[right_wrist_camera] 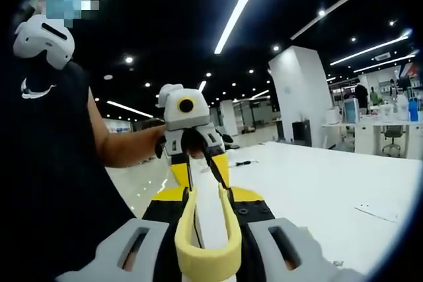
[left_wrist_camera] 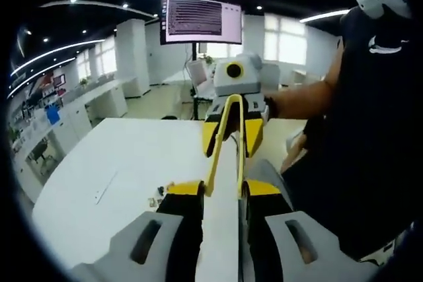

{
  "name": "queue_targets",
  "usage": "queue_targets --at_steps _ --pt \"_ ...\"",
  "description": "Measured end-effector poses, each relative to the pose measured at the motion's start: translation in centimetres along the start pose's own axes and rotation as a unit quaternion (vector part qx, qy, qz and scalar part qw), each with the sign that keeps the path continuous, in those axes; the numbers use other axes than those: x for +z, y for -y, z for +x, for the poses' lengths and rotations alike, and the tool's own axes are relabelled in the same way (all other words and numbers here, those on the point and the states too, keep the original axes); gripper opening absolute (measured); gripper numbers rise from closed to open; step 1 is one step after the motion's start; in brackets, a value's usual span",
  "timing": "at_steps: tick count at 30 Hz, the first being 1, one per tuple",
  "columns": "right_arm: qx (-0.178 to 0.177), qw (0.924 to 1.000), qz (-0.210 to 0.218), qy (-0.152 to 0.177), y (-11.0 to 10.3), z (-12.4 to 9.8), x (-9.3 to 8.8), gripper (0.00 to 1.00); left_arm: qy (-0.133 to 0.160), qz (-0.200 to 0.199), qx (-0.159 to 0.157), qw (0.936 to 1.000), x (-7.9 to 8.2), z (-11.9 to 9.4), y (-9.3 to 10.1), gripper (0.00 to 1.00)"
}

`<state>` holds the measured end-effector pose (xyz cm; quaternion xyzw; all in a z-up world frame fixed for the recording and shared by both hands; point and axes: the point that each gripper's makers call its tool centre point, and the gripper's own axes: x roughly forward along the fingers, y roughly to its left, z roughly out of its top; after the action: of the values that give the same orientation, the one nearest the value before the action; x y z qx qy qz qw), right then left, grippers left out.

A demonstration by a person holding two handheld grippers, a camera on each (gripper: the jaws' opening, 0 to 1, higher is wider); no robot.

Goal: Place the target food into the container with the food tongs after gripping and lifting it, then release it inside without dropping or visibly crushing the food.

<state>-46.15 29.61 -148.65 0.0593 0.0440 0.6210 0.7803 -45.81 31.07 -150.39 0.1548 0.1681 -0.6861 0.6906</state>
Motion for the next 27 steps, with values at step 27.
queue_targets --at_steps 27 --pt "0.011 0.9998 -0.018 0.003 -0.2 0.7 1.2 0.21 0.054 0.019 0.021 0.9981 1.4 -0.9 0.1 0.00"
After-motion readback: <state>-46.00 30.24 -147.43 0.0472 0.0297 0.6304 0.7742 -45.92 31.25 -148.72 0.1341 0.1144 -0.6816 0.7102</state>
